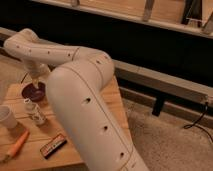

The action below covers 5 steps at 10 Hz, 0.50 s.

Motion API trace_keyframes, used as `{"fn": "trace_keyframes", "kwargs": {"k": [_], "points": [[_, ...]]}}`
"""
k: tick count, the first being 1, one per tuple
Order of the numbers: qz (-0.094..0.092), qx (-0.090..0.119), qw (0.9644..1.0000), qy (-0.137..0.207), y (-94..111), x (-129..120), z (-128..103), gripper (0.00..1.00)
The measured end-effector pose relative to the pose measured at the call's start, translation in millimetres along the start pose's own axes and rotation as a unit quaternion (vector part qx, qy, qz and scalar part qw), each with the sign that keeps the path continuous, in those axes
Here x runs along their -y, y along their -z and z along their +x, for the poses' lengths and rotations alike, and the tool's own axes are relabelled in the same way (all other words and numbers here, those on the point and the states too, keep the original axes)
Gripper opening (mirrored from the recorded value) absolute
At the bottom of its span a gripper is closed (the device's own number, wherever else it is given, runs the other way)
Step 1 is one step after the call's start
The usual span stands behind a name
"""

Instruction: Pick up the ceramic bowl

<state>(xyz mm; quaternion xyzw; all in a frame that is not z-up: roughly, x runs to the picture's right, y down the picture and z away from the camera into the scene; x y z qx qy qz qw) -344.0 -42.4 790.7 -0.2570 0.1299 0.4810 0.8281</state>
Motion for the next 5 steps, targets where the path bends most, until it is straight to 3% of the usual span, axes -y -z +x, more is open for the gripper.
{"fn": "trace_keyframes", "kwargs": {"k": [2, 5], "points": [[-0.003, 0.001, 1.0000, 0.004, -7.1, -12.2, -20.6, 0.65], [-0.018, -0.003, 0.9998, -0.006, -34.6, -14.3, -41.5, 0.65]]}}
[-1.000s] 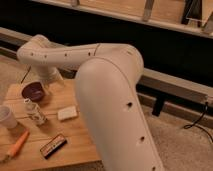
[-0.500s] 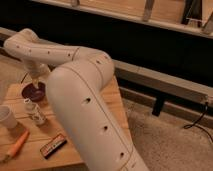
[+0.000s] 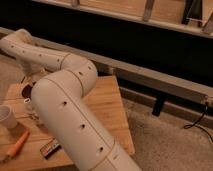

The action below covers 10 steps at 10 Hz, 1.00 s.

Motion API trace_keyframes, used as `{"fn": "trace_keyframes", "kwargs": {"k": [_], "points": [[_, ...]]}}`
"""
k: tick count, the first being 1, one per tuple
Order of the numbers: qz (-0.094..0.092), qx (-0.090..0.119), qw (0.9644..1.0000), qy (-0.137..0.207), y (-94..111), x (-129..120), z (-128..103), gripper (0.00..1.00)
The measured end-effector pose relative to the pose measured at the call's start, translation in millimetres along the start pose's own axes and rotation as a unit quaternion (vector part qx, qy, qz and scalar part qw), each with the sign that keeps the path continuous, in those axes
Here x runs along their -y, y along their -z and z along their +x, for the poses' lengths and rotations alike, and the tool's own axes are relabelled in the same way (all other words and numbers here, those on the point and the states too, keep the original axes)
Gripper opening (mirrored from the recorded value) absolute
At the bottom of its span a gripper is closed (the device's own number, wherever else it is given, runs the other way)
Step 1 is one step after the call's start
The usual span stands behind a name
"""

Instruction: Pick up the ceramic bowl

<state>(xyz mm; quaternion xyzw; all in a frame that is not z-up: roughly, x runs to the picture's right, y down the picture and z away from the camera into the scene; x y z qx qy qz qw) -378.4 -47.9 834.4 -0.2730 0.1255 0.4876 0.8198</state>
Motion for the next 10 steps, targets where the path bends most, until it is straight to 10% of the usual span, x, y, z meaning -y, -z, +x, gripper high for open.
{"fn": "trace_keyframes", "kwargs": {"k": [10], "points": [[0.027, -0.049, 0.9982, -0.020, -86.0, 5.5, -7.9, 0.65]]}}
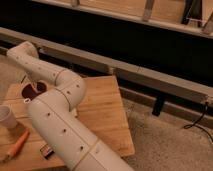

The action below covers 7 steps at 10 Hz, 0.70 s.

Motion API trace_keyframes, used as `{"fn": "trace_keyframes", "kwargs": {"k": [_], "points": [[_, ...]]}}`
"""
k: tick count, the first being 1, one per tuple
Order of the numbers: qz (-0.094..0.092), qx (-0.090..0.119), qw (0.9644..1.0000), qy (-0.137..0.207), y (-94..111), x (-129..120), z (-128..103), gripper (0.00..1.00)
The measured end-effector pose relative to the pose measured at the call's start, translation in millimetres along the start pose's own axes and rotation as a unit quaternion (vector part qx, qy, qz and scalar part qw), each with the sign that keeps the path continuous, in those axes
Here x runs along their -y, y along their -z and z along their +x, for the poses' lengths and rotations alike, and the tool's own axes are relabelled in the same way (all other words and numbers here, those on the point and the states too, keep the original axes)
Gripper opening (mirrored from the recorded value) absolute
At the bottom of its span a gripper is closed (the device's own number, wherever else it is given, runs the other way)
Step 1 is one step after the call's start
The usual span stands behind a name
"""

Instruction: Pick up the ceramic bowl

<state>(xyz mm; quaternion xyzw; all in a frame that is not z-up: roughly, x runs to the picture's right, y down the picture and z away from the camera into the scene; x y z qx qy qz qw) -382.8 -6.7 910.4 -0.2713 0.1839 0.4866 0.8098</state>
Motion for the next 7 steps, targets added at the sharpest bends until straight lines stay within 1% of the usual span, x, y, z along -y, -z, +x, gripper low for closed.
{"fn": "trace_keyframes", "kwargs": {"k": [1, 2, 4, 6, 7], "points": [[0.006, -0.011, 0.9999, -0.002, -11.2, 3.4, 3.5, 0.63], [0.011, -0.018, 0.9998, -0.002, -18.1, 5.9, 6.0, 0.57], [0.023, -0.038, 0.9990, 0.002, -39.1, 11.7, 14.6, 0.34], [0.026, -0.047, 0.9985, 0.006, -49.0, 11.6, 17.8, 0.14], [0.025, -0.048, 0.9985, 0.007, -50.6, 11.1, 17.9, 0.05]]}}
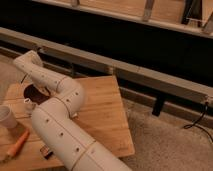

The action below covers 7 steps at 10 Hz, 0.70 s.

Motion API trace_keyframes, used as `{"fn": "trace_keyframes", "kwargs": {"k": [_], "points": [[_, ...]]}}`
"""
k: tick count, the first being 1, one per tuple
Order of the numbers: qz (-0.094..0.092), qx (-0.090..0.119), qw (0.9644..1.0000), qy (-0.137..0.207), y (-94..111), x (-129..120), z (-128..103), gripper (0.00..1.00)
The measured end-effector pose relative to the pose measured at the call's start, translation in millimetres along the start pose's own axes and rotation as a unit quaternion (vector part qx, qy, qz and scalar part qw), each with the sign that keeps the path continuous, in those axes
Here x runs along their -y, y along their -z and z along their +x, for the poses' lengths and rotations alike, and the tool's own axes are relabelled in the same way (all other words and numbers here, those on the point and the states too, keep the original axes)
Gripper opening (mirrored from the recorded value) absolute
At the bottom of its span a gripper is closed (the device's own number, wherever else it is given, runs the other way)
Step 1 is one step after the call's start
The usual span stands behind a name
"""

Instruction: Pick up the ceramic bowl

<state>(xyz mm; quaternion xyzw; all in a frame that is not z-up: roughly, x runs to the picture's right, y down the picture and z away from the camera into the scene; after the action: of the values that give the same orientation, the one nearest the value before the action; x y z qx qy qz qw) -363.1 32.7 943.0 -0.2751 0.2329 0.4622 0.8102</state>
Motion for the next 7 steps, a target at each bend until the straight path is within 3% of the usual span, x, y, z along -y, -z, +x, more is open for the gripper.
{"fn": "trace_keyframes", "kwargs": {"k": [3, 7], "points": [[-0.006, 0.011, 0.9999, 0.004, 8.8, -2.6, -5.7, 0.00], [0.003, 0.022, 0.9997, 0.003, 20.9, 2.5, -10.7, 0.00]]}}
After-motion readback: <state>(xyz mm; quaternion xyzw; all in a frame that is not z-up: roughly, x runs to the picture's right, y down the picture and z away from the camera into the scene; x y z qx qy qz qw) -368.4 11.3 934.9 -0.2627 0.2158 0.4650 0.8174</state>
